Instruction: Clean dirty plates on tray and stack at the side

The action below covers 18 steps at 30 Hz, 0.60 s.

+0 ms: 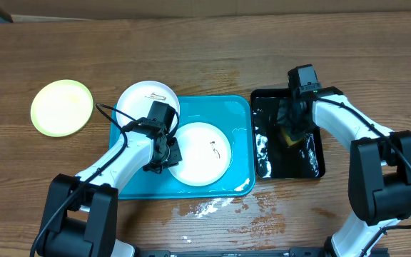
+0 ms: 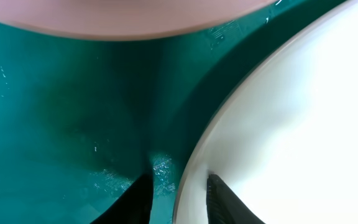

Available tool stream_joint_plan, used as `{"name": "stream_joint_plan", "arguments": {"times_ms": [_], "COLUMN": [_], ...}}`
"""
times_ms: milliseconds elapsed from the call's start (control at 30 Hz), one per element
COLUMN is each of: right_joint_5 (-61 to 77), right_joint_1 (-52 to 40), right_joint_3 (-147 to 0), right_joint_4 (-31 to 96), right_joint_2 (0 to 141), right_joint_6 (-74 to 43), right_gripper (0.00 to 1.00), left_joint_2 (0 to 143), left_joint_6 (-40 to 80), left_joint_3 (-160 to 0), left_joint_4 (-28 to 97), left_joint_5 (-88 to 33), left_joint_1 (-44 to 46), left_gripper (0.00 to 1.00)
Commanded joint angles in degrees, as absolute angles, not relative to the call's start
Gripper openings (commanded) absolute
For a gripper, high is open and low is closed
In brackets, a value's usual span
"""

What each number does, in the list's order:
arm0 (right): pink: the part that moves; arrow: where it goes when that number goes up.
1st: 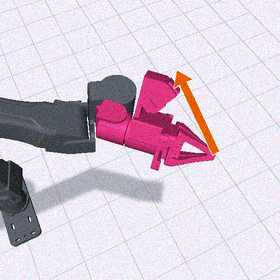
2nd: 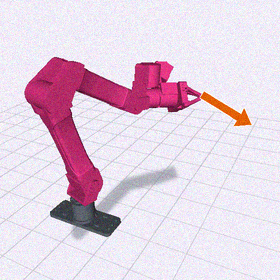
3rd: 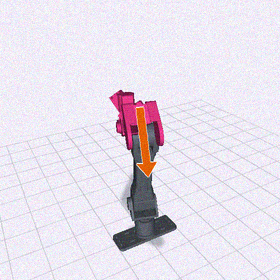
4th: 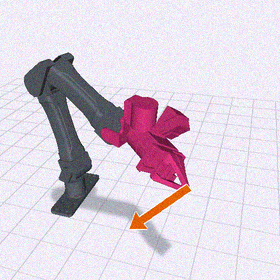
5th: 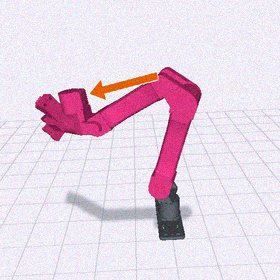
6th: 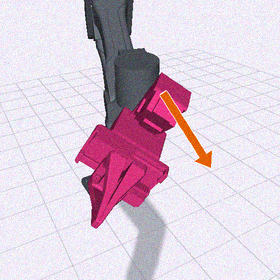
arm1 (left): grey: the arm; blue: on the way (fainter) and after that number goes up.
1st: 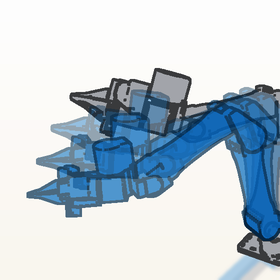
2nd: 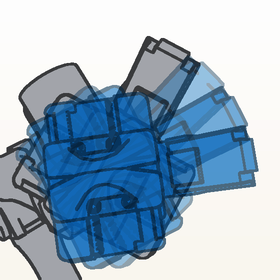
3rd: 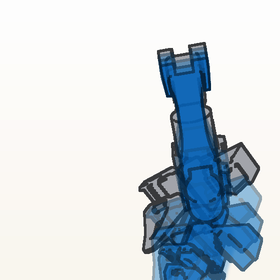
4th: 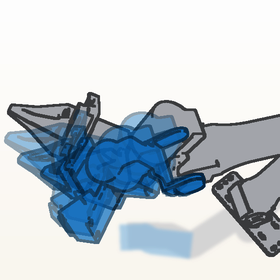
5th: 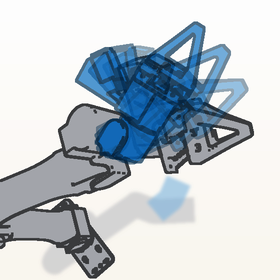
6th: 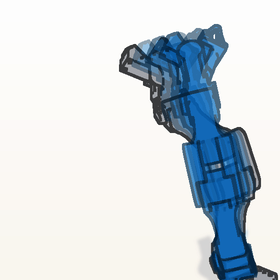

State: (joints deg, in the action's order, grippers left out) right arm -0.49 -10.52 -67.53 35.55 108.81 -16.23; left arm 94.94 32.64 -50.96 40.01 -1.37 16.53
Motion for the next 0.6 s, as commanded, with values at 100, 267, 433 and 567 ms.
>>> {"name": "stream_joint_plan", "arguments": {"times_ms": [100,267,433,567], "right_joint_5": [0.14,0.10,0.08,0.01], "right_joint_1": [-10.33,-10.33,-10.33,-10.33], "right_joint_3": [-70.26,-75.53,-75.11,-71.94], "right_joint_4": [36.69,44.56,50.39,49.36], "right_joint_2": [107.72,107.72,107.74,107.77], "right_joint_6": [-16.14,-16.12,-16.14,-16.08], "right_gripper": [0.90,0.93,0.93,0.99], "left_joint_2": [95.24,95.24,95.24,95.24], "left_joint_6": [31.44,24.27,22.65,22.68], "left_joint_3": [-50.76,-50.76,-50.76,-50.76], "left_joint_4": [39.62,38.59,37.85,37.17], "left_joint_5": [0.43,0.45,0.60,0.56], "left_joint_1": [16.91,16.91,16.91,16.91], "left_gripper": [0.50,0.50,0.48,0.46]}}
